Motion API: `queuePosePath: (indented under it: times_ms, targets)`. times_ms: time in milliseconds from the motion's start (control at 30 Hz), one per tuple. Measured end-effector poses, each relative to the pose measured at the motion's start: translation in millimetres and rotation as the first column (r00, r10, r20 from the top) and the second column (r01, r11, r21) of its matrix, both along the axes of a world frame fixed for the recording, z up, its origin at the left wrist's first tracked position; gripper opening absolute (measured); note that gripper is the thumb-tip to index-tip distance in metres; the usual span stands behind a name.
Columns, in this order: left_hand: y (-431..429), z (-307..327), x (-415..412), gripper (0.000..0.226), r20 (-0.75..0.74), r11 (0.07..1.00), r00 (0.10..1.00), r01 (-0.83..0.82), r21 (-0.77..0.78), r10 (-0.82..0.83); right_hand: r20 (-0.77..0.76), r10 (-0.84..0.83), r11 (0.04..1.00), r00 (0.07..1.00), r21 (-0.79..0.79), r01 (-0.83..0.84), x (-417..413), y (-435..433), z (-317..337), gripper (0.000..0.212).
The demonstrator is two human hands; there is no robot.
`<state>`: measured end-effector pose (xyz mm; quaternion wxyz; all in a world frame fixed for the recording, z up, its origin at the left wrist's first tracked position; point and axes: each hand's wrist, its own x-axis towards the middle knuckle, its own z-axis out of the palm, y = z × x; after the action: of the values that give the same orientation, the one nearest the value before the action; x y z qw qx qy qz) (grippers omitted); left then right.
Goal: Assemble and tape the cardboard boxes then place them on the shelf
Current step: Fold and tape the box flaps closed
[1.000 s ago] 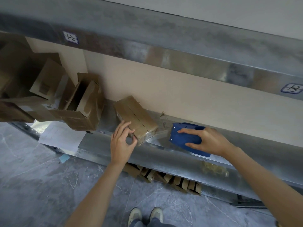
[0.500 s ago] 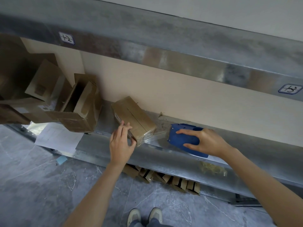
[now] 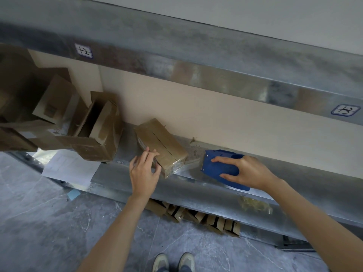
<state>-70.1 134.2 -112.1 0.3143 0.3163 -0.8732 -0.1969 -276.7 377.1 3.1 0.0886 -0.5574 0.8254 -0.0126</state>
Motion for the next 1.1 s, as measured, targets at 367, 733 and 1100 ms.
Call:
queuePosePath:
  times_ms: [367,733,1100]
  targets:
    - [-1.8,-2.6,-1.7,0.025,-0.031,1.0,1.0,0.0,-0.017,-0.001,0.005,-0.009,1.0,1.0,0.001,0.009,2.4,1.7,-0.8,0.051]
    - [7.6,2.4,1.2,0.071,0.178,0.995,0.981,0.07,0.071,-0.081,-0.024,-0.012,1.0,1.0,0.01,0.012,3.4,0.6,3.7,0.051]
    - [10.8,-3.4,2.1,0.082,0.212,0.997,0.974,0.081,0.016,-0.082,-0.053,0.003,1.0,0.999,0.031,-0.001,2.0,-1.7,2.3,0.053]
